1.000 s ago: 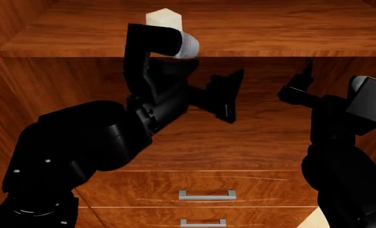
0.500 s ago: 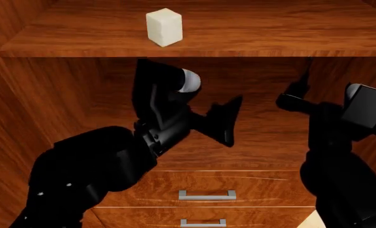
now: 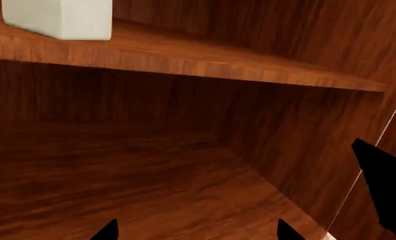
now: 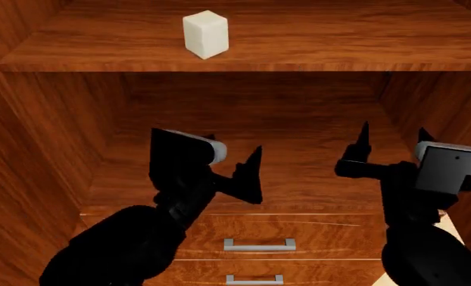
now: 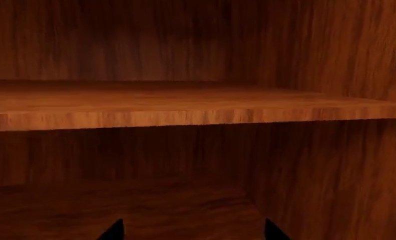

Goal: Pick the tofu from the counter and place it in the cabinet.

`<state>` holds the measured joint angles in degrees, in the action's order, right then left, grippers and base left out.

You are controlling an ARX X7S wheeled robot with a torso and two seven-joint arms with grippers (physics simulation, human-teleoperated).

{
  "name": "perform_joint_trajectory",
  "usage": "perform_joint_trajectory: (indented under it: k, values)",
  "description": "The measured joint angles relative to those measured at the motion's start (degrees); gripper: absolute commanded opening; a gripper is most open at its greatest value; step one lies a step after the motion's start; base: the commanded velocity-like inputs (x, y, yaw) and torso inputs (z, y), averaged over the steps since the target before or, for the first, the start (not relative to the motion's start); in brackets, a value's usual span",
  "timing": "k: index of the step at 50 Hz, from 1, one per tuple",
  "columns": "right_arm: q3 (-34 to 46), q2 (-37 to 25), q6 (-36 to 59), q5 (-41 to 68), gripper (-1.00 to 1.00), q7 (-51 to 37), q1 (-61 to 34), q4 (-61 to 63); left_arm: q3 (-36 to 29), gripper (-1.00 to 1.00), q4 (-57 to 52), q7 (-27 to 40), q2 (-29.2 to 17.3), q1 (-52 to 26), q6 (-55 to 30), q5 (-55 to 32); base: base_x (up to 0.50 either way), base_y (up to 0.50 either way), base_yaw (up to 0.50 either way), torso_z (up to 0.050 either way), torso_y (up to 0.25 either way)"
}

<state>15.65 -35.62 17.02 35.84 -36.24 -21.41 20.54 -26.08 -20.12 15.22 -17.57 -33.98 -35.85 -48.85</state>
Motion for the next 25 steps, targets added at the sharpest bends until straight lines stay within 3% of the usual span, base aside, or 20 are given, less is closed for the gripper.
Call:
perform_joint_trajectory:
  k: [25]
  values:
    - [5.39,1.09,-4.15,-2.19,1.0,6.3,5.37,-1.96,-1.41,1.0,2.45,4.24,-2.18,11.77,14.6,16.54,0.0,0.0,0.0,0.0,0.0]
